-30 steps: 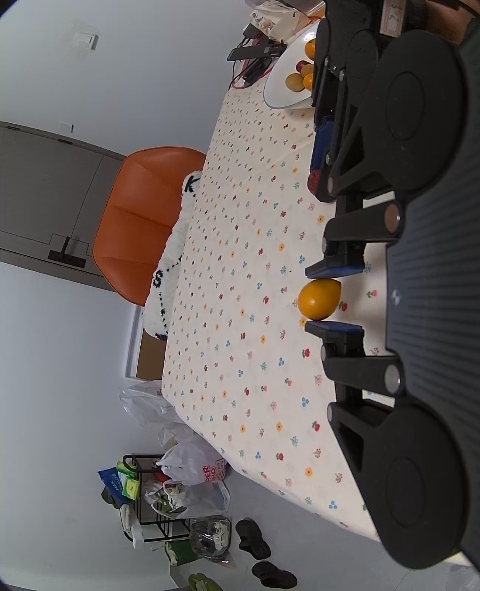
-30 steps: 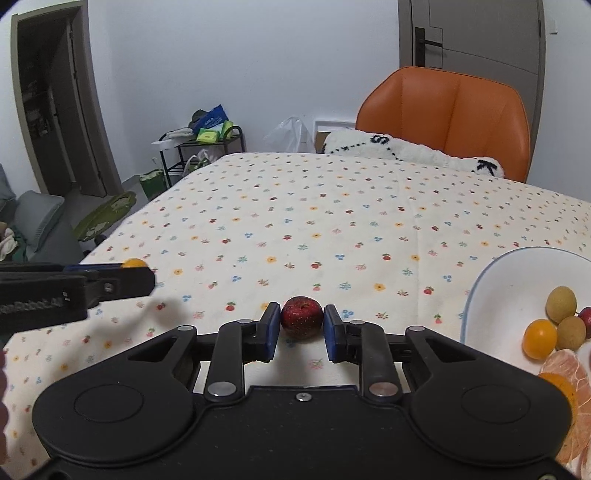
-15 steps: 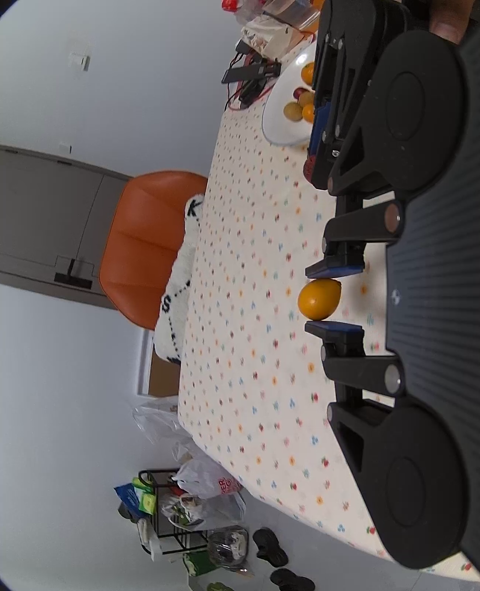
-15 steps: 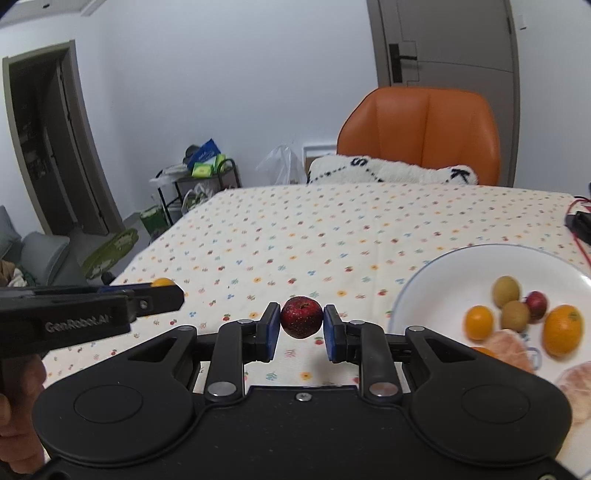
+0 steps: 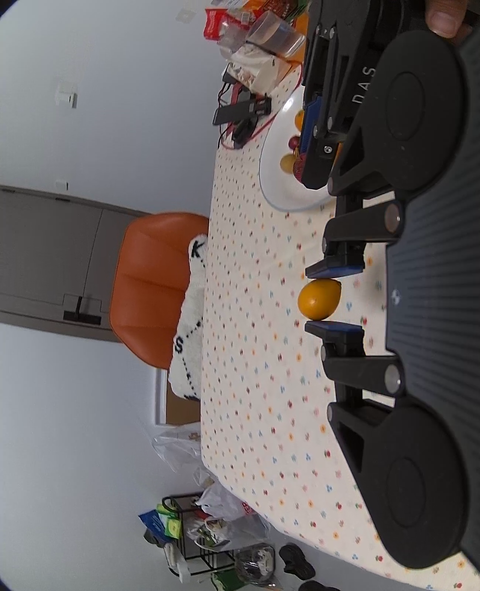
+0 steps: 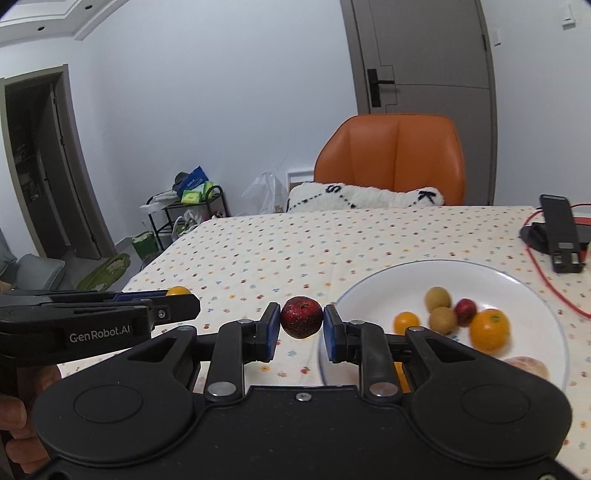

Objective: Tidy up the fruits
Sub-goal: 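Lift and carry the mandarin and red plum over the white plate with both tools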

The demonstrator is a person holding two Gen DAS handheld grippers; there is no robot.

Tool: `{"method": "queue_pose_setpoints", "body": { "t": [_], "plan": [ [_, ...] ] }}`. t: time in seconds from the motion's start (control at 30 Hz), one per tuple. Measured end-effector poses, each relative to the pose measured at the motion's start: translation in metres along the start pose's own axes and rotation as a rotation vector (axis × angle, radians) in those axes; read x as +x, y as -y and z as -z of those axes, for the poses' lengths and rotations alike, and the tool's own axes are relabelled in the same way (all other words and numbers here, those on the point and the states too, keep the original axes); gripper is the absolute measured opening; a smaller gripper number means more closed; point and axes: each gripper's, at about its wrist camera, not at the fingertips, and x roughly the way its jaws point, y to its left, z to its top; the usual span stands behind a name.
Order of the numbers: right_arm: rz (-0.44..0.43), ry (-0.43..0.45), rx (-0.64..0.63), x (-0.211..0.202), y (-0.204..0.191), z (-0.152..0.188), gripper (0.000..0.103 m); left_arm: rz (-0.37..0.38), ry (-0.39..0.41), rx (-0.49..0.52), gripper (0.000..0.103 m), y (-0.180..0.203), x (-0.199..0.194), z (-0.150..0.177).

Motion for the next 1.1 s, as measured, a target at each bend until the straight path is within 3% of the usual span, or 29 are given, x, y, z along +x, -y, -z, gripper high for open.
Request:
{"method": "queue_pose_setpoints", "body": {
  "t": [0.73,1.1],
  "plan": [
    [0.085,0.059,0.046,-0.067,0.052,0.007,0.024,0.083,0.028,0.054,0.022,0.068,-0.009,0.004],
    [0.139,0.071,0.087,-0.084,0.091,0.015,0.024,0.11,0.012,0.064,0.022,0.094,0.005,0.006]
  ]
}}
